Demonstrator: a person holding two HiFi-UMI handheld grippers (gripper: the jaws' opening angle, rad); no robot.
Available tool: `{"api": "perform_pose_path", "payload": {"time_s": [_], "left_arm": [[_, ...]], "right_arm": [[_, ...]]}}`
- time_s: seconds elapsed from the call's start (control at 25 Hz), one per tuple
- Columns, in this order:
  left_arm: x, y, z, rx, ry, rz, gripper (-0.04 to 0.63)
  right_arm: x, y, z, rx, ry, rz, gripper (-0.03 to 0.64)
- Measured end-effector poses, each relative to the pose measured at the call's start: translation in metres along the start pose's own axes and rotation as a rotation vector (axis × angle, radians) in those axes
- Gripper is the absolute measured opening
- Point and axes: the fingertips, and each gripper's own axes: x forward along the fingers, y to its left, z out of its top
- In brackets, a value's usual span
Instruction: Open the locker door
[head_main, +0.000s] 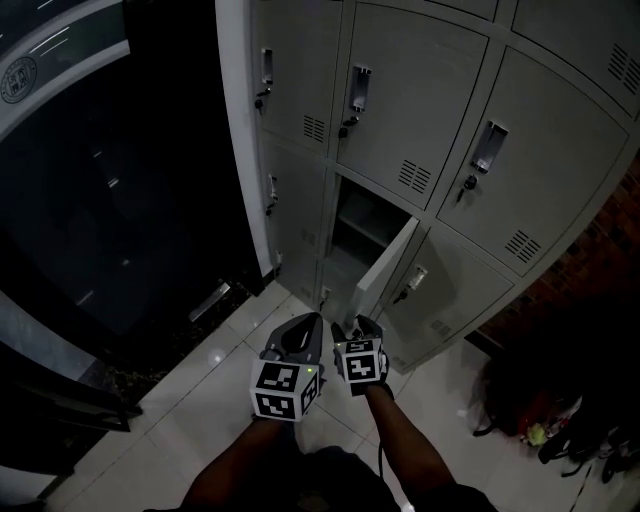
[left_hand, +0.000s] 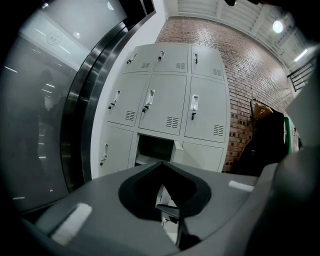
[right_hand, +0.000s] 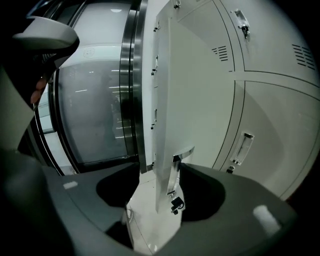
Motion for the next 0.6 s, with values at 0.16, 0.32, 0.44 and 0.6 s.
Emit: {"api": "perform_pose_path", "payload": {"time_s": [0.16, 0.32, 0.44, 0.6], "left_arm": [[-0.009, -0.005, 0.001, 0.001, -0.002, 0.014, 0.005], [-0.018, -0.012, 0.001, -0.003, 0.004, 0.030, 0.005], [-0.024, -0.016, -0.001, -0.012, 0.016, 0.042, 0.005], [-0.031, -0.024, 0.000, -0.019, 0.033, 0.046, 0.005]], "right_arm": [[-0.006, 0.001, -0.004, 0.002, 0.015, 0.010, 0.265], [-0.013, 0.004, -0.008, -0.036, 0.035, 0.028, 0.335], [-0.022, 0.006, -0.010, -0.080, 0.039, 0.026, 0.344], [-0.034, 0.019, -0.005, -0.128, 0.018, 0.050, 0.342]]}}
